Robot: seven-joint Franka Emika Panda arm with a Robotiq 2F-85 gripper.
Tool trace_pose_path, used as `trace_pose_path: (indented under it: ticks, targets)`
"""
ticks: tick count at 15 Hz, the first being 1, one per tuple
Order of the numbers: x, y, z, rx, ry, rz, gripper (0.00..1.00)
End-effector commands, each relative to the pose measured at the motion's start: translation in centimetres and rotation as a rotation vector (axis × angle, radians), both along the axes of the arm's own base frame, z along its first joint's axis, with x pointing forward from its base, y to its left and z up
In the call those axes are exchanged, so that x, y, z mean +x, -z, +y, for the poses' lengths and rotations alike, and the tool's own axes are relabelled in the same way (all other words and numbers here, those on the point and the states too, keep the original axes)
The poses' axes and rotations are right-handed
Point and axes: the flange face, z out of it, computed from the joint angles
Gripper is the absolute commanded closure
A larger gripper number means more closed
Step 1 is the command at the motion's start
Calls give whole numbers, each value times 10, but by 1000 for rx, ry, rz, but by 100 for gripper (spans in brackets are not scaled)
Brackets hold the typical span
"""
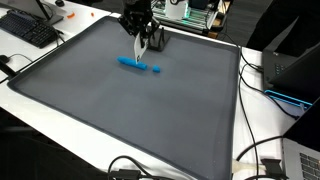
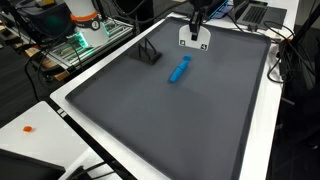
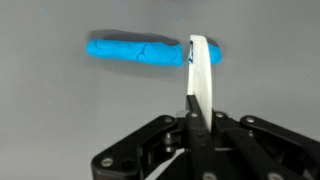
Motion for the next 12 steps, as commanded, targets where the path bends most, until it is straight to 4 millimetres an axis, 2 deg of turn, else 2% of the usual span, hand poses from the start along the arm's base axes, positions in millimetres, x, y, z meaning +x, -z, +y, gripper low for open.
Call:
trace_pose_path:
  ticks: [1,12]
  targets:
    - [1,3,-15,-35,-33,15,99]
    - [1,44,-28,-30,-40,63,99]
